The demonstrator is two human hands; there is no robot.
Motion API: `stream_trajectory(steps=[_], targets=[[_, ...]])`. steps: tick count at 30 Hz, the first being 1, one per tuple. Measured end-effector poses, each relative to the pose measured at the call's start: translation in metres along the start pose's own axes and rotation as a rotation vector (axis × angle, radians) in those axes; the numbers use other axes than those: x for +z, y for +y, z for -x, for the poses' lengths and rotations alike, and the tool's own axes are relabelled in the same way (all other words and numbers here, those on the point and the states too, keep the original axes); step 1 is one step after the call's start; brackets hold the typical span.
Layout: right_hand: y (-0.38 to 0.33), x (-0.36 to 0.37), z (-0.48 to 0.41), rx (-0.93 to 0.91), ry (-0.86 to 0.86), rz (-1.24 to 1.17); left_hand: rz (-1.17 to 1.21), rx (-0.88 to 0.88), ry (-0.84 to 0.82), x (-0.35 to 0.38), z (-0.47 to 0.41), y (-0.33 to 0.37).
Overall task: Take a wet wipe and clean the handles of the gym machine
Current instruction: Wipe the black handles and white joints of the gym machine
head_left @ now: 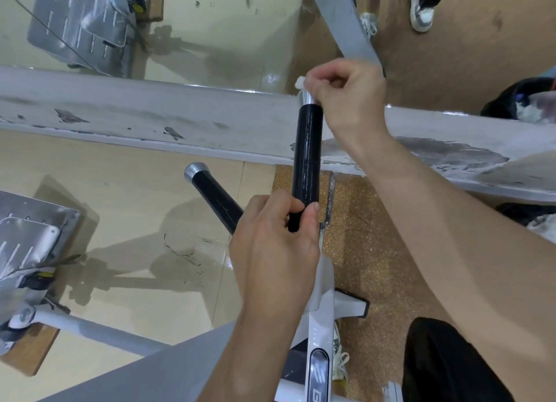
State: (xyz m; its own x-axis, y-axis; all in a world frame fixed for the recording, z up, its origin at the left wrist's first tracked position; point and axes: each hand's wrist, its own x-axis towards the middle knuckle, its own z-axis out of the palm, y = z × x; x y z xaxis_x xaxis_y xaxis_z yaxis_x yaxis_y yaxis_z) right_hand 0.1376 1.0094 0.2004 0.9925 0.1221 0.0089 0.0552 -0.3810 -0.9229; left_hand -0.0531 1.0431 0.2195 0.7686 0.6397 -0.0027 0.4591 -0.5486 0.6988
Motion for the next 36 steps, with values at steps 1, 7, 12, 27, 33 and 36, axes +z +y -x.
stream_trajectory(steps=[1, 7, 12, 27, 33, 36], targets=[[0.001, -0.003, 0.004, -0.063, -0.089, 0.123, 0.001, -0.004, -0.005, 0.000, 0.000, 0.000], [-0.006, -0.009, 0.003, -0.221, -0.132, 0.395, 0.006, -0.013, -0.025, -0.001, -0.001, 0.000], [-0.018, 0.003, 0.000, -0.324, -0.425, 0.766, 0.024, 0.003, -0.018, -0.002, -0.002, -0.001], [-0.068, -0.009, 0.069, 0.455, -0.660, -0.277, 0.941, -0.596, -0.040, -0.042, -0.028, -0.004], [-0.068, -0.009, 0.104, 0.733, -0.671, -0.650, 1.140, -0.582, -0.131, -0.051, -0.026, -0.007], [-0.067, -0.013, 0.110, 0.751, -0.702, -0.712, 1.121, -0.543, -0.127, -0.055, -0.023, -0.015]])
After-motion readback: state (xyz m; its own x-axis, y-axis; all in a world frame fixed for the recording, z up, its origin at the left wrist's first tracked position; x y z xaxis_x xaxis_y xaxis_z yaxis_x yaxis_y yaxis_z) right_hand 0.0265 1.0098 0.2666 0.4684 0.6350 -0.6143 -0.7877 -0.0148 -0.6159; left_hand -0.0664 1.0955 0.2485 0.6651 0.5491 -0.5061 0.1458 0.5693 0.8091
